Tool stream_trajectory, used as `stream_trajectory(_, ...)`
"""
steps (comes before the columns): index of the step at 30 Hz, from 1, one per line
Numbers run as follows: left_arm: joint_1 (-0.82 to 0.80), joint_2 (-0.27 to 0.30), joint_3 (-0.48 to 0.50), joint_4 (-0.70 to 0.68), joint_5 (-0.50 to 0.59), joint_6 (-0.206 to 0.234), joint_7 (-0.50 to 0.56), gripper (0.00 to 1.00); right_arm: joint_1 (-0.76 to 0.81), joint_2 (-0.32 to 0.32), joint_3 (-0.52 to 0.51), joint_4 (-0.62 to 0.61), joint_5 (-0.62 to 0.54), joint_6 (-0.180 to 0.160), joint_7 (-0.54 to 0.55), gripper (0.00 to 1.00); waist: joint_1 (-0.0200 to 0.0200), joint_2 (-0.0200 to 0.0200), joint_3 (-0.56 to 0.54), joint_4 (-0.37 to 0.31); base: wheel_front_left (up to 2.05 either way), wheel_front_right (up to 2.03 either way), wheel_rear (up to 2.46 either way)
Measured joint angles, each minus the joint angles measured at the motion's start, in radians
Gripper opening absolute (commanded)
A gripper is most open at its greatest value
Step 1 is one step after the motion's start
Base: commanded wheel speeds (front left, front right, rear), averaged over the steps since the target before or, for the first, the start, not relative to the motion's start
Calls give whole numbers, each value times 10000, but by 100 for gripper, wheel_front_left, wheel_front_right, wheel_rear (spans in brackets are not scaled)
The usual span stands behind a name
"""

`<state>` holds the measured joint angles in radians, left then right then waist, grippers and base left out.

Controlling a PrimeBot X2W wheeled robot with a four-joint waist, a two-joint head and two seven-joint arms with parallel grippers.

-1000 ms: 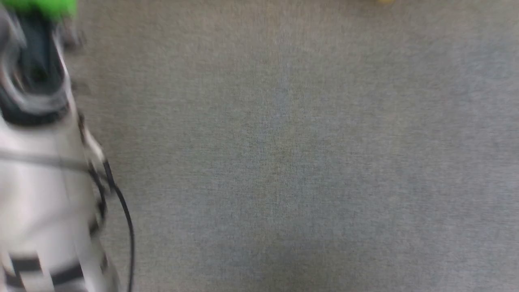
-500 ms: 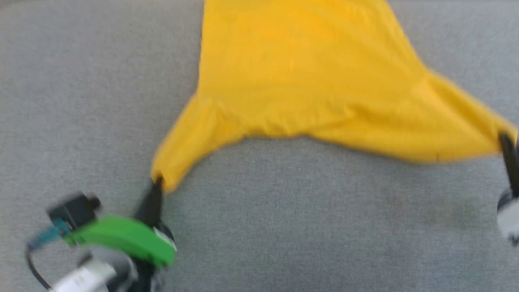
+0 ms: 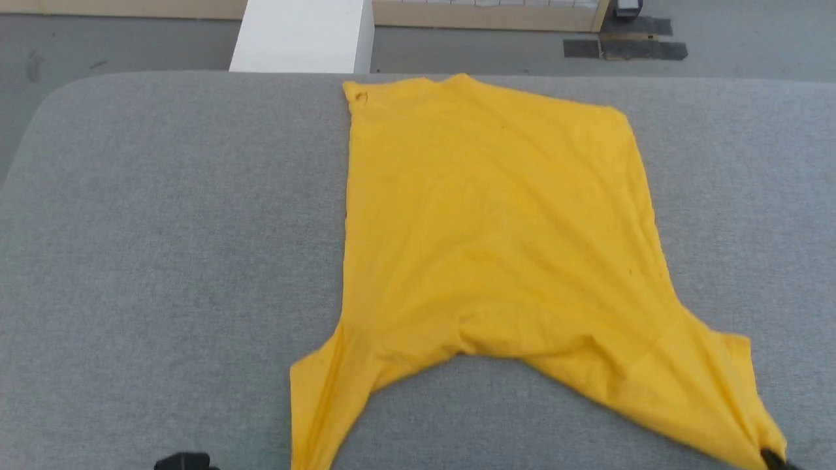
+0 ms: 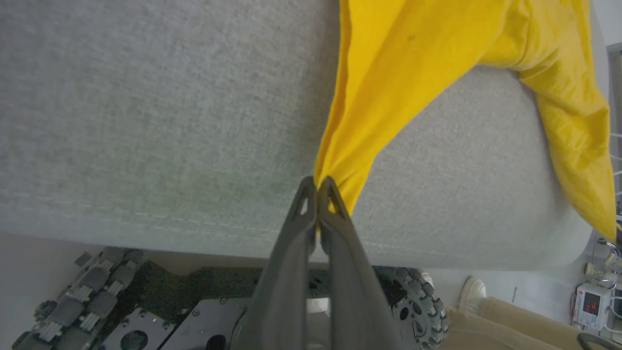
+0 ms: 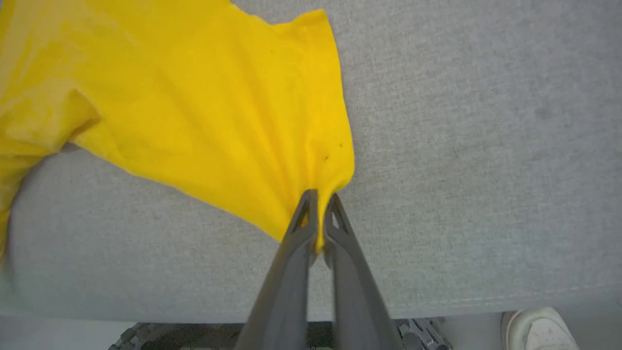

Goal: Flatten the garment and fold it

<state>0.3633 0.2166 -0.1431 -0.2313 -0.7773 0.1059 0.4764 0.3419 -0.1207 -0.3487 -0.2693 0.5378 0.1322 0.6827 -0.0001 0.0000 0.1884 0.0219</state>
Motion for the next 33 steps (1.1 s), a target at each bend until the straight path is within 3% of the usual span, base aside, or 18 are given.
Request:
stream_trajectory(7, 904, 552, 184, 52, -274, 23, 782, 0, 1504, -244, 123, 138, 619, 0, 1275, 0, 0, 0, -315, -48, 0, 0, 0)
stream_trajectory(11, 1290, 775, 543, -148, -339, 173, 756, 0, 1807, -207, -207, 86, 780, 0, 1260, 0, 0, 0, -407, 8, 0, 0, 0)
stream_trajectory(18, 1292, 754, 650, -520, -433, 194, 573, 0, 1668, -188, 75, 240, 679, -2, 938, 0, 0, 0, -578, 33, 0, 0, 0)
stream_trajectory(19, 1289, 752, 642, -558, -433, 192, 546, 0, 1585, -165, 92, 297, 623, 0, 826, 3, 0, 0, -599, 19, 0, 0, 0)
stream_trajectory(20, 1277, 740, 633, -614, -431, 188, 491, 0, 1457, -128, 84, 341, 531, -2, 627, 100, 0, 0, -614, 3, 0, 0, 0)
stream_trajectory(24, 1236, 602, 533, -872, -412, 182, 309, 0, 1079, -155, 184, 316, 324, -2, 458, 100, 0, 0, -620, -13, 0, 0, 0)
stream_trajectory(28, 1189, 479, 347, -1223, -207, 180, 75, 0, 503, -443, -73, -623, 320, -2, 372, 100, 0, 0, -447, 51, 0, 0, 0)
stream_trajectory(33, 790, 343, 104, -1676, 96, 94, -221, 0, -1857, -1229, -853, -1791, -324, -2, 226, 100, 0, 0, 37, 160, 0, 0, 0)
